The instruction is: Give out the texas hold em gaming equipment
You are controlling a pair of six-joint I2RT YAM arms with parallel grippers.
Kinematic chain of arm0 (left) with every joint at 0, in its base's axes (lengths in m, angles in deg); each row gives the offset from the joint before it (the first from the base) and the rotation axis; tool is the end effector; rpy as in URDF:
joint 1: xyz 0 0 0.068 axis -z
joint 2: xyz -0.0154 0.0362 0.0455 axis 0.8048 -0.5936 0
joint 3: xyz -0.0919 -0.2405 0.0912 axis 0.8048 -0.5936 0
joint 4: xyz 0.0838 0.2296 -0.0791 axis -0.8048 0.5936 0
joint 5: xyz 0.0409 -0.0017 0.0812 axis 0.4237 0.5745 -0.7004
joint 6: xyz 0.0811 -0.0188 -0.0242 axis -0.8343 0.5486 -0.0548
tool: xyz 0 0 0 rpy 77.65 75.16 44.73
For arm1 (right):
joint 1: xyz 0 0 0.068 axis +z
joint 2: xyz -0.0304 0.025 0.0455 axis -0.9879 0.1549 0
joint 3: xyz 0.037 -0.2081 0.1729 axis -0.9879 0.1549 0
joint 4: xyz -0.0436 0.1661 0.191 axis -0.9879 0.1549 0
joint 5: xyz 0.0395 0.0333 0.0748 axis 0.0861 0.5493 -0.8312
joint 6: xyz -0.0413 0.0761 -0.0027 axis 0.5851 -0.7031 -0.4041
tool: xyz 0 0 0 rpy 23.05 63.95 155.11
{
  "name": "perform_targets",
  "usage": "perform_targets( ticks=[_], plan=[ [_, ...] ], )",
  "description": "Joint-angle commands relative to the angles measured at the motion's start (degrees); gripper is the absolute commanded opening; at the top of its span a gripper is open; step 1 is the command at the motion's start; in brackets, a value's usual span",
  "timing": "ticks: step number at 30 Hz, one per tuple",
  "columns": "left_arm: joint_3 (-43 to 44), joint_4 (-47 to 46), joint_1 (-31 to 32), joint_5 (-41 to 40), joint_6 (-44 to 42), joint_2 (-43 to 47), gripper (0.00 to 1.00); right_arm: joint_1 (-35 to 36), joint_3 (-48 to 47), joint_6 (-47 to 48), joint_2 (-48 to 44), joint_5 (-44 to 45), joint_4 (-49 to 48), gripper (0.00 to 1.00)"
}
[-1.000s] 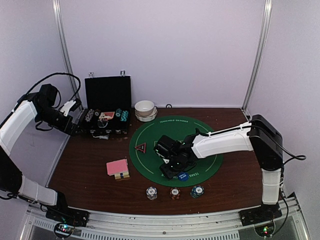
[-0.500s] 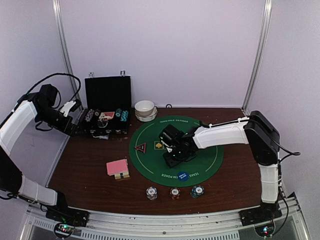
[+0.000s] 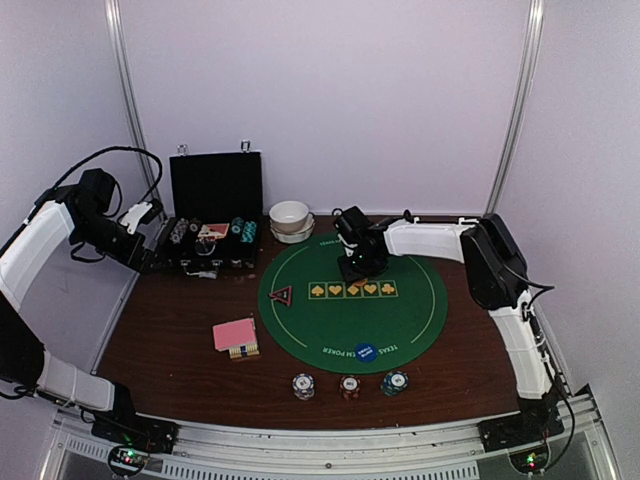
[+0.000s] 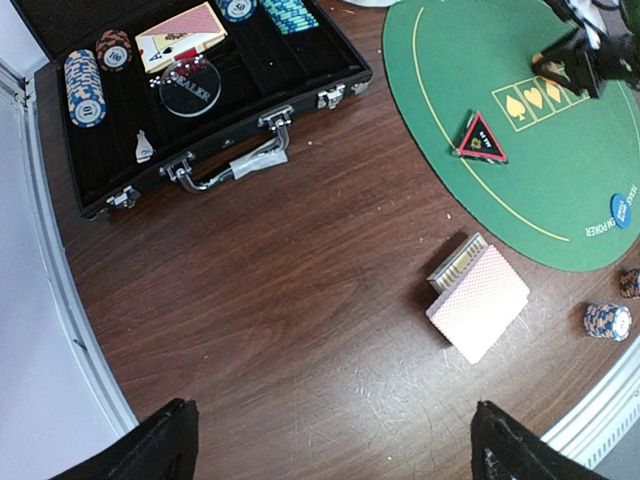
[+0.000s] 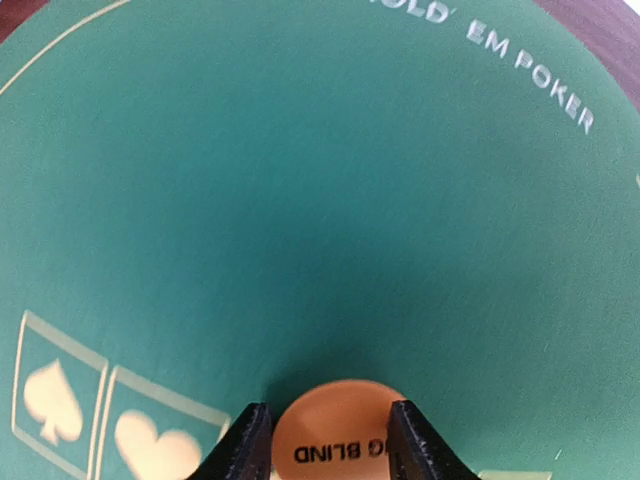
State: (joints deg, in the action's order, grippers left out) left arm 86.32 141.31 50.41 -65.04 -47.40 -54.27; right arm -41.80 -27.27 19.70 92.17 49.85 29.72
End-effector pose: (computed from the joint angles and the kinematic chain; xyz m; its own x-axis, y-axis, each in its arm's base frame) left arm 0.2556 -0.0128 0.2949 -0.8293 0.2195 -0.5139 0.3526 0.9190 -0.1764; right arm 0.4026 0.3183 0.1141 -0.8102 -0.3130 -0.4956 -0.3804 0.9240 0.0383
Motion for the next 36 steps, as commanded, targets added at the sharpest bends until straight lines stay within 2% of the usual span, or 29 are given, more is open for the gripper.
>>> perform_targets(
  ticks=[1, 7, 14, 16, 20, 24, 31, 36],
  plan=[
    [1.0, -0.2, -0.4, 0.1, -1.2, 0.8, 0.98, -2.8, -8.9, 1.4, 5.7, 1.9, 5.1, 0.40],
    [1.0, -0.2, -0.4, 0.3, -1.5, 0.3, 0.98, -5.4, -21.7, 2.1, 12.7, 1.8, 9.3, 0.40],
    [0.9, -0.3, -0.4, 0.3, -1.8, -0.6, 0.98, -7.9, -32.5, 2.4, 17.8, 0.9, 11.5, 0.40],
    [0.9, -0.2, -0.4, 0.3, -1.9, -0.8, 0.98, -7.8, -33.8, 3.3, 17.3, 0.7, 12.6, 0.45],
    [1.2, -0.3, -0.4, 0.2, -2.2, -1.0, 0.98, -6.6, -27.6, 4.7, 11.4, 0.2, 9.9, 0.70],
    [1.7, -0.2, -0.4, 0.7, -1.9, -0.9, 0.98, -5.2, -17.5, 3.4, 4.2, -1.7, 5.6, 0.80],
    [1.7, -0.2, -0.4, 1.1, -2.2, 0.2, 0.98, -3.1, 0.4, -1.3, -5.4, -3.9, -1.4, 0.82],
    [1.6, -0.3, -0.4, 1.7, -1.9, 0.3, 0.98, -2.8, 8.0, -3.7, -7.3, -4.1, -4.1, 0.73]
  ],
)
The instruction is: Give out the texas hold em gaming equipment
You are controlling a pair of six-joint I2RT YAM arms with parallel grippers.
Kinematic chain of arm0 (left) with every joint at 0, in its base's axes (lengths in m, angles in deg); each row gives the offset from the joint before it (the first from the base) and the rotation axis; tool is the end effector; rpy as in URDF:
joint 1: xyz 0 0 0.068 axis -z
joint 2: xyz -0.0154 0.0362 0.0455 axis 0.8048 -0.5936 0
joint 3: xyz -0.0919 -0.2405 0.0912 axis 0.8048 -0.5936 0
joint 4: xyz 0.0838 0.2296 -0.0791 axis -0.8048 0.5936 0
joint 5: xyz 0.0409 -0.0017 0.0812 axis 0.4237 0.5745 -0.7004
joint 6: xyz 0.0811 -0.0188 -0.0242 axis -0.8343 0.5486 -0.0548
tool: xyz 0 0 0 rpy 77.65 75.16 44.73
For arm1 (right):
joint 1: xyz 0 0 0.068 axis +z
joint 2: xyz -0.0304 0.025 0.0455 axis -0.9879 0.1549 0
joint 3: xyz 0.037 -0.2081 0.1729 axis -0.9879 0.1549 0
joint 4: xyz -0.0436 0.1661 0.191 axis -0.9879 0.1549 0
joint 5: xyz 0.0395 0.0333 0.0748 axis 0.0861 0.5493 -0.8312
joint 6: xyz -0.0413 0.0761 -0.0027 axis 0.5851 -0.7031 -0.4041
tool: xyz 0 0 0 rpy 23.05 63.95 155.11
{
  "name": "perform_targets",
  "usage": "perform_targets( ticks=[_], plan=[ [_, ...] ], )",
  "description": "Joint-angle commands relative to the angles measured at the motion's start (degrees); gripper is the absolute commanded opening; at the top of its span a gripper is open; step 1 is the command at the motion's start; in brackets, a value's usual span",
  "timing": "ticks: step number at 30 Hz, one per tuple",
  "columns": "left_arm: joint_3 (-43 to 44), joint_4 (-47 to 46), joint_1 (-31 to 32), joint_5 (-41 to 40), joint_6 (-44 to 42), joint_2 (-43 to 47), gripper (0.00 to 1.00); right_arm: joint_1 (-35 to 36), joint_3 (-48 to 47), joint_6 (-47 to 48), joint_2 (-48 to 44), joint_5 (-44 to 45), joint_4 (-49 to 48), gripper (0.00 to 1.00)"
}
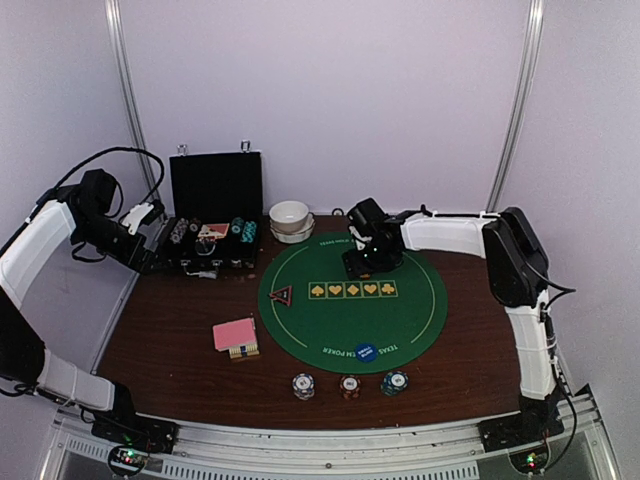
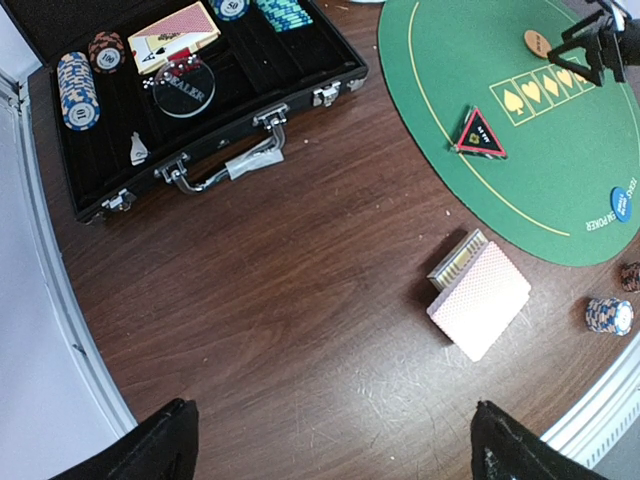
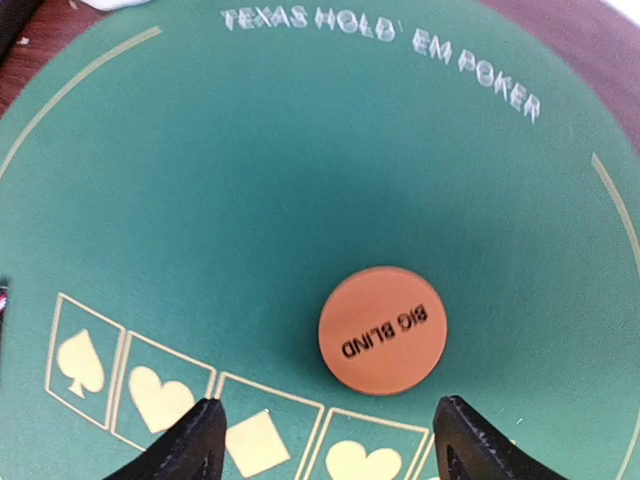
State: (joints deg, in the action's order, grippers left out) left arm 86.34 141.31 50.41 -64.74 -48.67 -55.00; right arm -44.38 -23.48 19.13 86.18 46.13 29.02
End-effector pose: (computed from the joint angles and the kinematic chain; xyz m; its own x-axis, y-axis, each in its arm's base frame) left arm 0.2578 -0.0130 0.2921 -0.8269 0.2390 -0.5090 0.3709 0.9121 -0.1744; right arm 0.4038 0.2965 0.1447 -0.8145 -0.2558 -0.5207 -0.3616 0.9257 0.1109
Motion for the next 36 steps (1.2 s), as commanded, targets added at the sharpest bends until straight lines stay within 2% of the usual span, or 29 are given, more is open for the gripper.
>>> perform_targets(
  ticks=[1, 6, 16, 24, 36],
  plan=[
    [1.6, -0.3, -0.4, 1.4, -0.6, 1.0, 0.98, -0.2, 4.7, -3.4, -1.2, -0.2, -3.4, 0.70],
    [2.0, -0.2, -0.4, 1.7, -0.3, 1.1, 0.98, -0.2, 4.4, -3.8, 0.3, 0.6, -3.1, 0.59],
    [2.3, -0.2, -0.4, 1.2, -0.3, 1.1, 0.98, -1.6, -2.1, -5.8, 6.7, 0.3, -0.7, 0.36],
    [2.5, -0.3, -0.4, 0.8, -0.5, 0.9, 0.98, -3.1, -10.3, -5.4, 11.4, 1.9, 2.3, 0.34],
    [2.4, -0.3, -0.4, 0.5, -0.6, 0.2, 0.98, -5.2, -30.7, -6.3, 22.0, 4.7, 9.4, 0.31]
  ],
)
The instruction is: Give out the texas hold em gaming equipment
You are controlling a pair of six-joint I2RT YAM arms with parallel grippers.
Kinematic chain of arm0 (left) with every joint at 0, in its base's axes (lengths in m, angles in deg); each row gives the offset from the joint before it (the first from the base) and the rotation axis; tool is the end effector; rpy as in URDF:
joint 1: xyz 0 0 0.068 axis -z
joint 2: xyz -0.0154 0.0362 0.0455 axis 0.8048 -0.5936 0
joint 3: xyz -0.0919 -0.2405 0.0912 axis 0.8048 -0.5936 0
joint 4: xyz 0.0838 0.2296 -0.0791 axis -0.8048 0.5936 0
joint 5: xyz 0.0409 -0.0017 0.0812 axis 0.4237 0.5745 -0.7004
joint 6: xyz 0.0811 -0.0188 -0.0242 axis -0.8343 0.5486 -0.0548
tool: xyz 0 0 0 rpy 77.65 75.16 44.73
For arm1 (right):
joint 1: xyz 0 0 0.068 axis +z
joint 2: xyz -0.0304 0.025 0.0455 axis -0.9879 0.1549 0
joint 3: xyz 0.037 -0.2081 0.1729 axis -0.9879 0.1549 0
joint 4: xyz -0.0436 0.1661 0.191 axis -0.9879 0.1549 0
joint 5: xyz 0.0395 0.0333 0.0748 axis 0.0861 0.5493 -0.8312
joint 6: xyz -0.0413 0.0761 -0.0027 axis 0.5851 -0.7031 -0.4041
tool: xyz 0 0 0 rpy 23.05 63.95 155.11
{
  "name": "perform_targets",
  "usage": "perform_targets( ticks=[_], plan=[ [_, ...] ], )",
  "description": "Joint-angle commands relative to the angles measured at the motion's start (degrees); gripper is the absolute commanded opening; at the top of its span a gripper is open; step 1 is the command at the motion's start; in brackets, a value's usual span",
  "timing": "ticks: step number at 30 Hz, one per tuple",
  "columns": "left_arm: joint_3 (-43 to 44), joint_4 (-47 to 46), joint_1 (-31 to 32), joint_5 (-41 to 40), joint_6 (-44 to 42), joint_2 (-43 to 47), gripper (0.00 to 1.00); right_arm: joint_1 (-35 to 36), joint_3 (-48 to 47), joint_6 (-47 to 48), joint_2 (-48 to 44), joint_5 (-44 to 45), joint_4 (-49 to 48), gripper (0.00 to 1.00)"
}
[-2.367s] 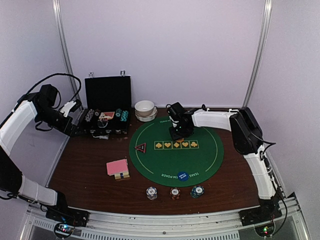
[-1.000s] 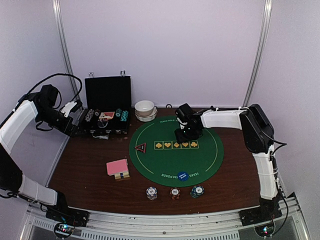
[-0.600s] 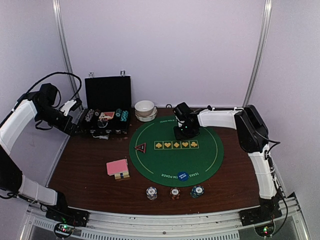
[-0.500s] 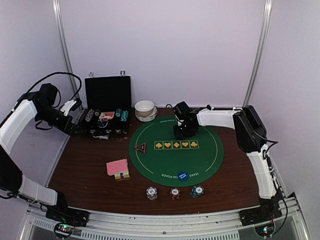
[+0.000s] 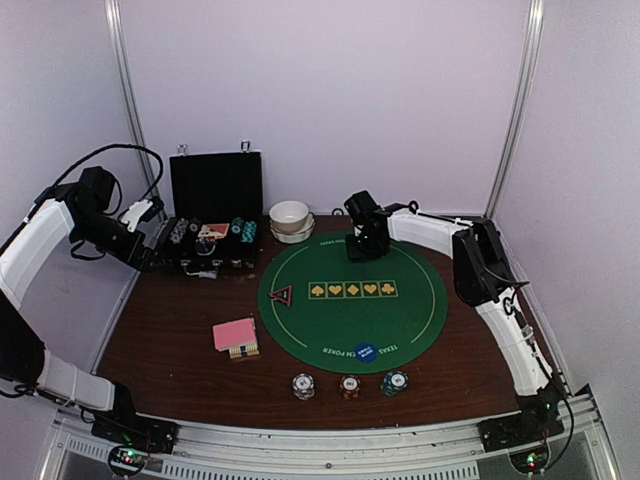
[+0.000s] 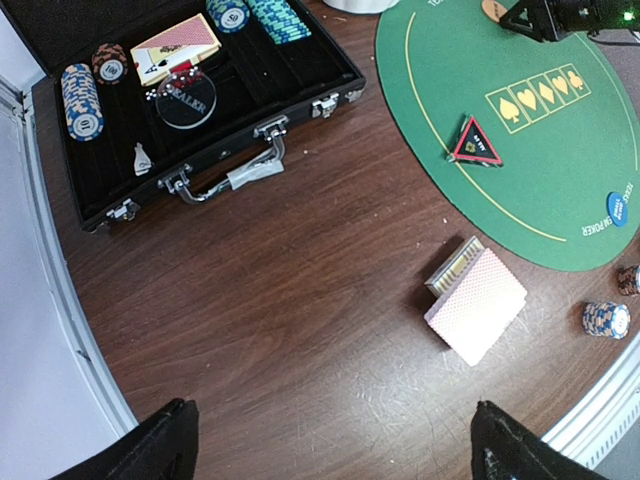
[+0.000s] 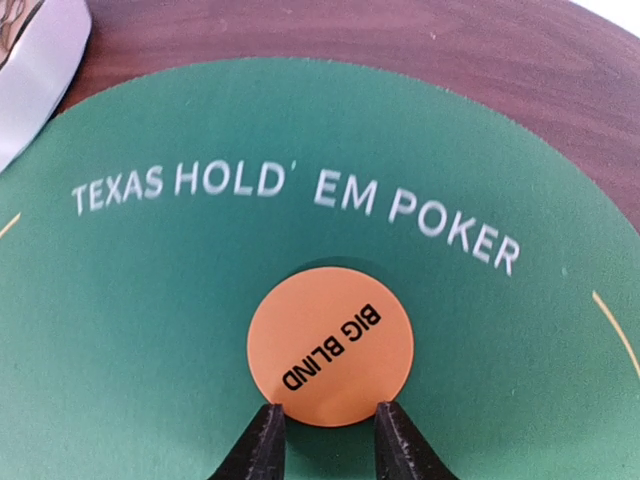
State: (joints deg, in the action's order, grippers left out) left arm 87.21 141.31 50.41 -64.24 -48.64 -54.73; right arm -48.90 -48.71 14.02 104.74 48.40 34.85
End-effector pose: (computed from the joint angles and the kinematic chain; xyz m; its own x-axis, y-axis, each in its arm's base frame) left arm 0.2580 -0.0137 0.2981 -0.8157 0.2382 -0.5272 0.3775 0.9096 -0.1732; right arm 0.4826 0.2959 0.1128 -0.8409 -0.0980 -0.5323 -0.1960 0.9718 0.1308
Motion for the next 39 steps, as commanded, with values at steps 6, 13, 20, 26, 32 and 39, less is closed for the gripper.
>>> perform_targets(
  ticks=[6, 13, 20, 26, 32, 39],
  plan=[
    [1.2, -0.2, -0.4, -0.2, -0.7, 0.1, 0.98, -0.4, -8.9, 0.7, 3.4, 0.0, 3.8, 0.35],
    [1.5, 0.4, -0.4, -0.5, -0.8, 0.4, 0.98, 3.6, 7.6, 5.7, -10.6, -1.3, -0.7, 0.59],
    [1.3, 1.5, -0.4, -0.4, -1.2, 0.9, 0.98, 12.9, 30.7, 8.4, -27.3, -3.5, -3.8, 0.76],
    [1.1, 2.4, -0.4, -0.3, -1.6, 1.6, 0.98, 20.0, 43.3, 6.8, -34.6, -4.8, -3.0, 0.69],
    [1.3, 2.8, -0.4, 0.3, -1.4, 1.9, 0.98, 24.3, 49.3, 5.9, -36.1, -4.2, -1.6, 0.58],
    [1.8, 3.2, -0.4, 0.6, -1.1, 2.4, 0.98, 24.9, 52.3, 5.4, -35.8, -4.4, -1.9, 0.47]
  ],
)
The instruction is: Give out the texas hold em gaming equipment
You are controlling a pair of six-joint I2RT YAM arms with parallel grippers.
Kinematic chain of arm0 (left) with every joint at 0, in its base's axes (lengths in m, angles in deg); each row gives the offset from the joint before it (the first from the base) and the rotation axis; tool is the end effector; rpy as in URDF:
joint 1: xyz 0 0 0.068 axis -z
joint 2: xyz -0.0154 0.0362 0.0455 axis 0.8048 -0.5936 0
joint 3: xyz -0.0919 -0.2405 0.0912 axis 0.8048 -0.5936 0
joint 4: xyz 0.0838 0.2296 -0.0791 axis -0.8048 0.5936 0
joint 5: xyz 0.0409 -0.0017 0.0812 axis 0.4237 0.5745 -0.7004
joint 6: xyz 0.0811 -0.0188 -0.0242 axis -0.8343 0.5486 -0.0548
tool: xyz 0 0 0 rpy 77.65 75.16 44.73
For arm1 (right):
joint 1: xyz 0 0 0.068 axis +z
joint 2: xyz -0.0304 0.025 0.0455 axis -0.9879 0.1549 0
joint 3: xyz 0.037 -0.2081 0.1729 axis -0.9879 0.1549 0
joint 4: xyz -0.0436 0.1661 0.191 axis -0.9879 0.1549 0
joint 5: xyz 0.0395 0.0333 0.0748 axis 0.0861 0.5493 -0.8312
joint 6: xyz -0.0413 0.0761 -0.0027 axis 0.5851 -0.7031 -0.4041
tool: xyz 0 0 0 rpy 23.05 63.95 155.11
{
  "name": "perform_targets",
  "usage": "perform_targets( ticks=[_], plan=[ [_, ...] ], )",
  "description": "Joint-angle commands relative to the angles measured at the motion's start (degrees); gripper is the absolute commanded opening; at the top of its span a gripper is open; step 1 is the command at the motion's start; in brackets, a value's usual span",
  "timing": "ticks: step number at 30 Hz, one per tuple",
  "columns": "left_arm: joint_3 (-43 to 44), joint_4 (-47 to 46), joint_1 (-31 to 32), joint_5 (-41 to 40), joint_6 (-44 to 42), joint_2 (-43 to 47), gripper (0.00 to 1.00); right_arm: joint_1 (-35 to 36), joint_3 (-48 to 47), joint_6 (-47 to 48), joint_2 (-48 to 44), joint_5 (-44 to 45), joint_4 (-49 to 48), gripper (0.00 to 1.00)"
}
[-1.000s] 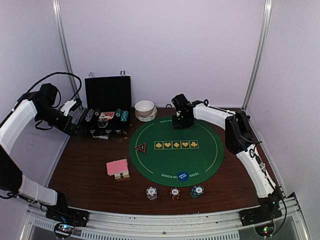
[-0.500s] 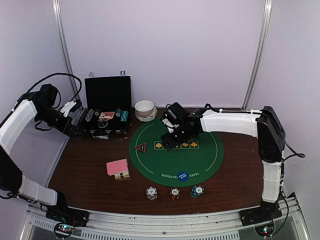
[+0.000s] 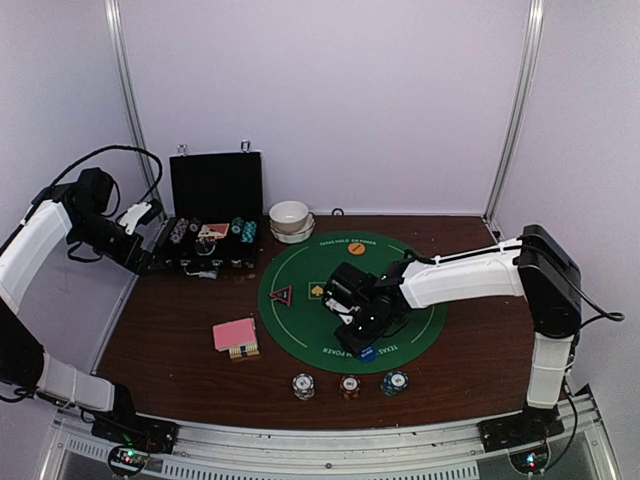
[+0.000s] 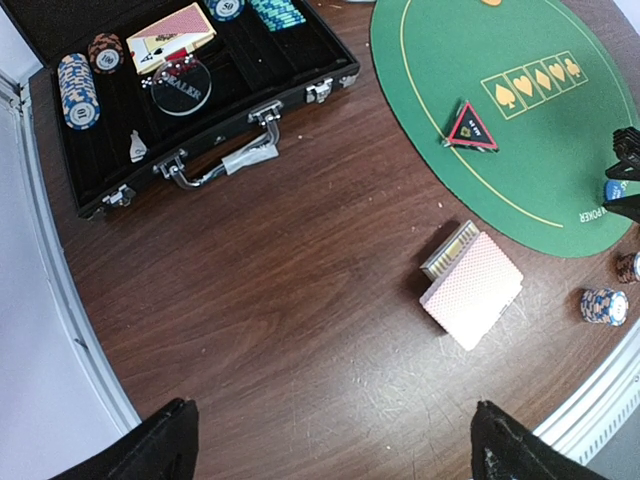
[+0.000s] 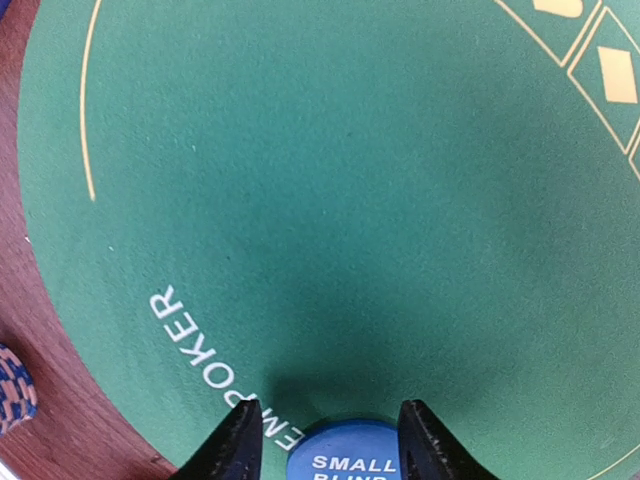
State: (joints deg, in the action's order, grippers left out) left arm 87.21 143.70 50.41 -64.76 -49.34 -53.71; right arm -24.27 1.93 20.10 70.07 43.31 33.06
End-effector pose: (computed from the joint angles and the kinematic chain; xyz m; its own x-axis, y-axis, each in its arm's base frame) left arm 0.2494 -0.0135 0.2993 -0.8246 0.2496 -0.5076 0.3798 0.9093 -0.1699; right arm 0.2150 0.3290 0.1271 -0.7222 -0.6188 -0.3091 -0.6693 0.7379 0.0866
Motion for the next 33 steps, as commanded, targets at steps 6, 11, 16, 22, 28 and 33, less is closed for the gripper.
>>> perform_targets(
  ticks=[6, 11, 16, 22, 28, 33],
  plan=[
    [2.3, 1.1, -0.4, 1.5, -0.3, 1.3, 0.98, 0.2, 5.0, -0.8, -2.0, 0.3, -0.2, 0.42],
    [2.4, 1.1, -0.4, 1.7, -0.1, 1.3, 0.98, 0.2, 7.5, -0.7, -3.2, 2.2, 0.2, 0.39],
    [2.4, 1.1, -0.4, 1.9, 0.1, 1.4, 0.98, 0.0, 9.5, -0.8, -5.3, 4.9, 1.3, 0.34],
    [2.5, 1.1, -0.4, 2.1, 0.1, 1.2, 0.97, -1.6, 12.0, -1.0, -8.5, 7.9, 3.0, 0.32],
    [2.6, 1.1, -0.4, 2.5, 0.3, 1.2, 0.98, -3.3, 12.5, -1.4, -10.7, 8.7, 3.7, 0.33],
    [2.6, 1.1, -0.4, 2.5, 0.2, 1.1, 0.98, -3.3, 9.7, -1.4, -12.7, 8.6, 6.0, 0.48]
  ],
)
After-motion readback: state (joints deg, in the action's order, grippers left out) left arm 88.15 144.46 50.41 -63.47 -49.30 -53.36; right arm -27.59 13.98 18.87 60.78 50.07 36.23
